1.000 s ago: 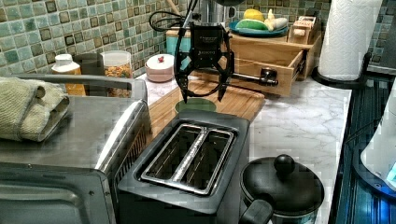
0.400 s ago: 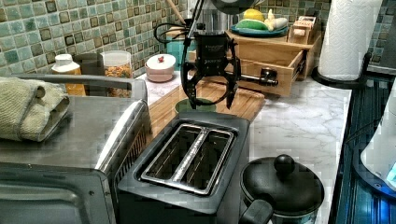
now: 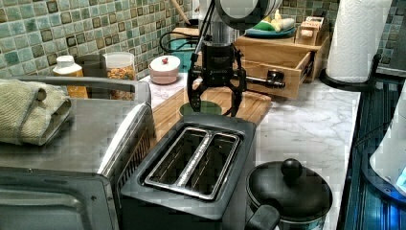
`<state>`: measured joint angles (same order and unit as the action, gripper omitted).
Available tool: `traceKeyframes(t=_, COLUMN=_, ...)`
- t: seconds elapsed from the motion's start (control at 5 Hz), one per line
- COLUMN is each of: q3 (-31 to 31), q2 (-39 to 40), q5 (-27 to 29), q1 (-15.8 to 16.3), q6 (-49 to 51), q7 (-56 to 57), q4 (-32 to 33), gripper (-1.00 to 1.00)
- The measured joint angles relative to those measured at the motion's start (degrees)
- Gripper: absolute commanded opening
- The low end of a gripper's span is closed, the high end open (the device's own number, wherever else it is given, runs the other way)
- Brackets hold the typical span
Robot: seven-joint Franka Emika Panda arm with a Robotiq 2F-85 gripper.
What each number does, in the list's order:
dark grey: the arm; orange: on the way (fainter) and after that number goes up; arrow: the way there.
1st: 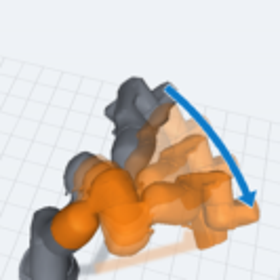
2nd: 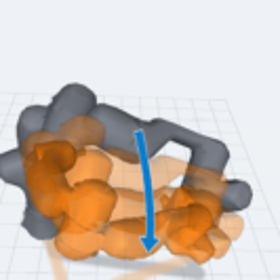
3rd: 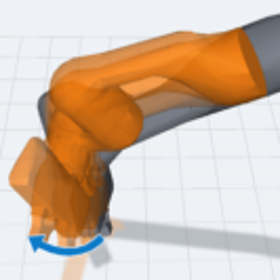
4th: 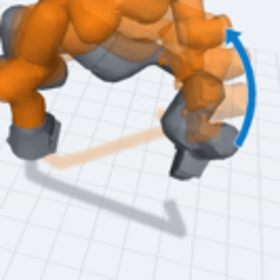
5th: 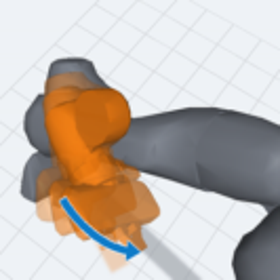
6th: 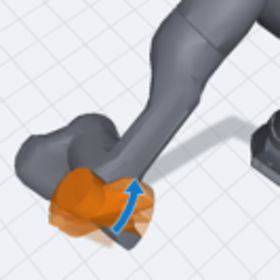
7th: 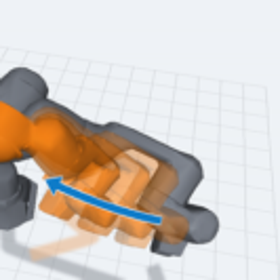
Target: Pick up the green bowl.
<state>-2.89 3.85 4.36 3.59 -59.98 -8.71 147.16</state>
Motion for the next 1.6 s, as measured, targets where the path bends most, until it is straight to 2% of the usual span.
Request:
traceKeyframes(t=0.2, q3=0.0, q2=0.1, q5=0.0, q1=0.0, q6=0.1, q7=-0.1, q4=0.3, gripper=-1.00)
traceKeyframes(t=1.4, q3=0.1, q2=-0.9, q5=0.0, q1=-0.1, q6=2.5, q7=-1.4, q4=-0.1, gripper=-1.00)
traceKeyframes(t=1.6, q3=-0.2, q2=-4.0, q5=-0.1, q1=-0.3, q6=3.5, q7=-11.5, q4=0.6, gripper=-1.00)
